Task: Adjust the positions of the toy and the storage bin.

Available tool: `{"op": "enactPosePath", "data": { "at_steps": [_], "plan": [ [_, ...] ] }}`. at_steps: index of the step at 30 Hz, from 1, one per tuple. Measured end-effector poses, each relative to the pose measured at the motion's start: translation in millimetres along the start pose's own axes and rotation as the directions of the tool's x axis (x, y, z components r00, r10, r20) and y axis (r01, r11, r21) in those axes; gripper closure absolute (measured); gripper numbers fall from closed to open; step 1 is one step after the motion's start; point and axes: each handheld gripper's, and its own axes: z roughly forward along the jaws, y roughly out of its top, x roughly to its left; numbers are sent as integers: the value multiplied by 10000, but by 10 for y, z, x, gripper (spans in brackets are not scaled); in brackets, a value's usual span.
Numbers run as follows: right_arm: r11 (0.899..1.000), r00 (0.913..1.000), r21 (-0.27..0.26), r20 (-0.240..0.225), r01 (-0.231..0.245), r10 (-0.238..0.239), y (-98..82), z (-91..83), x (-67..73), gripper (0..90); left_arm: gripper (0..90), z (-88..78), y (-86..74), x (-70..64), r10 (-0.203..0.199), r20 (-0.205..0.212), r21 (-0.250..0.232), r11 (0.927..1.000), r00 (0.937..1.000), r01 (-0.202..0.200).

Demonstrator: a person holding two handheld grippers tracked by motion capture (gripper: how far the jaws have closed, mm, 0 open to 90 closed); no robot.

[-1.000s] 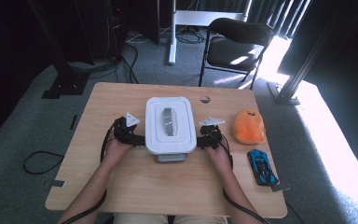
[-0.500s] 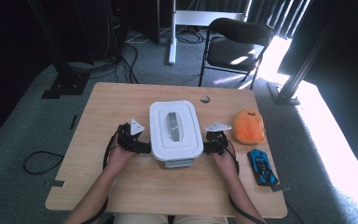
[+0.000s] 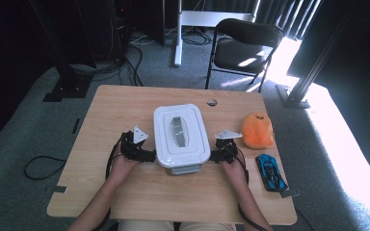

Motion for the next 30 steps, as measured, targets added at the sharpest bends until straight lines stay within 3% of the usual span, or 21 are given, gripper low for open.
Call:
{"op": "enactPosePath", "data": {
  "at_steps": [6, 14, 19, 25, 30],
  "plan": [
    [9992, 9986, 284, 475, -265, 251, 56, 114, -143, 173, 9, 96, 7, 125, -259, -130, 301, 9992, 9996, 263],
    [9968, 9973, 530, 475, -592, 567, 204, 289, -290, 173, 9, 154, 114, 222, -208, -290, 285, 9994, 9994, 216],
    [9973, 9982, 491, 257, -550, 538, 298, 353, -257, 172, 9, 137, 161, 299, -284, -331, 219, 9993, 9990, 291],
    [9989, 9996, 387, -112, -256, 260, 377, 369, -188, 182, 9, 98, 206, 212, -26, -65, 125, 9999, 10000, 27],
    [9986, 9998, 502, -130, 170, -163, 385, 355, -154, 194, 9, 66, 212, 166, 177, -55, 260, 9995, 9998, -175]
  ]
}}
